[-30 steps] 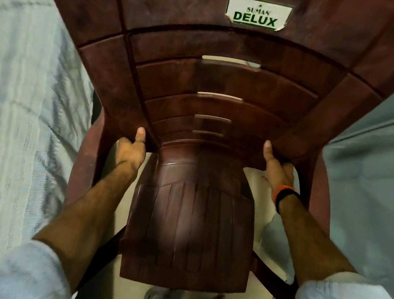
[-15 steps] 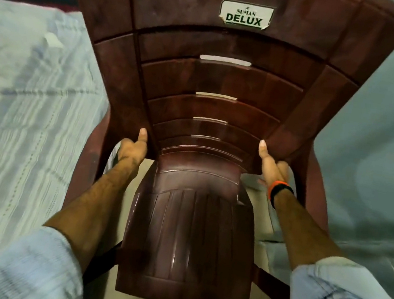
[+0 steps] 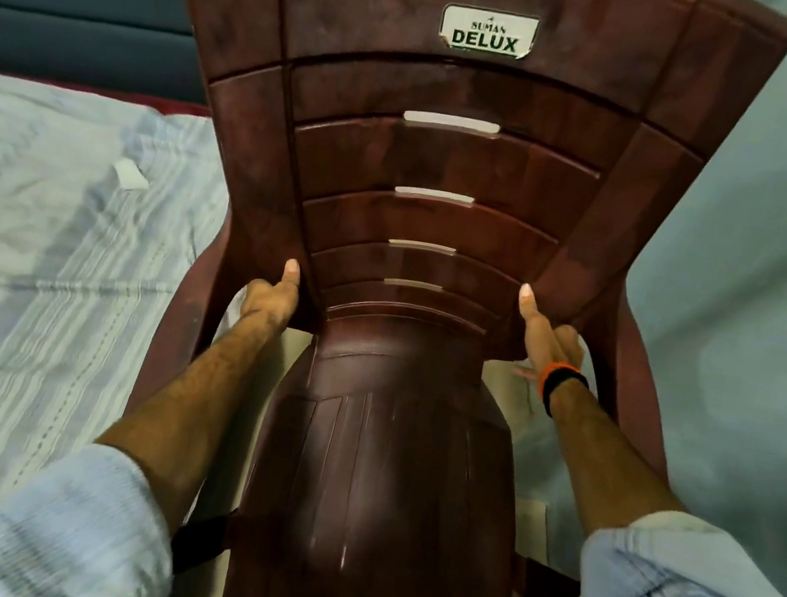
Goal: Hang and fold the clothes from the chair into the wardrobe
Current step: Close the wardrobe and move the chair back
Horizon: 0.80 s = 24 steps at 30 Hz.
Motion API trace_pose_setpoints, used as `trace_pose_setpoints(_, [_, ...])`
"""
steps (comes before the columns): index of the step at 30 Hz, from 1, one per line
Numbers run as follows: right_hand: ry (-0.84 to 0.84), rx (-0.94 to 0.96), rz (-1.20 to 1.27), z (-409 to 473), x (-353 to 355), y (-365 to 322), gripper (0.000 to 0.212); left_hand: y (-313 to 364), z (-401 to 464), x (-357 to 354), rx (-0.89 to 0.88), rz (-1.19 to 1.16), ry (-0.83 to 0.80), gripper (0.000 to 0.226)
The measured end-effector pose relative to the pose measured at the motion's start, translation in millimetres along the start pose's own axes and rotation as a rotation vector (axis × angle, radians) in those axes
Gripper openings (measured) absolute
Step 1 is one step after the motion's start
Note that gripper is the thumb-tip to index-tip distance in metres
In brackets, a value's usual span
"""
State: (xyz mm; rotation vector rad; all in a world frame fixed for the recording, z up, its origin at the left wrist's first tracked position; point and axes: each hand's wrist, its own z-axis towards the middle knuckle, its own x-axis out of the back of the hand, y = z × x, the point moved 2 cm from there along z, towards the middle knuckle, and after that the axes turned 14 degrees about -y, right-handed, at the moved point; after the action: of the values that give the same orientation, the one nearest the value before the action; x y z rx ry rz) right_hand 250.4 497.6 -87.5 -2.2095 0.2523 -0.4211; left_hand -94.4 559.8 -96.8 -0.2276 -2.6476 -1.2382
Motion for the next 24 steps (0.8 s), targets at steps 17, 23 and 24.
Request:
trace_pose_setpoints(17, [-0.002, -0.114, 0.069, 183, -66, -148, 0.097, 154, 232, -8, 0.02, 0.149, -0.013, 0.106])
trace_pose_setpoints(23, [-0.04, -0.182, 0.045, 260, -76, -179, 0.091, 198, 272, -38, 0.09, 0.162, 0.03, 0.096])
trace_pose_setpoints(24, [-0.045, -0.181, 0.03, 259, -76, -179, 0.089, 201, 266, -38, 0.09, 0.172, 0.05, 0.09])
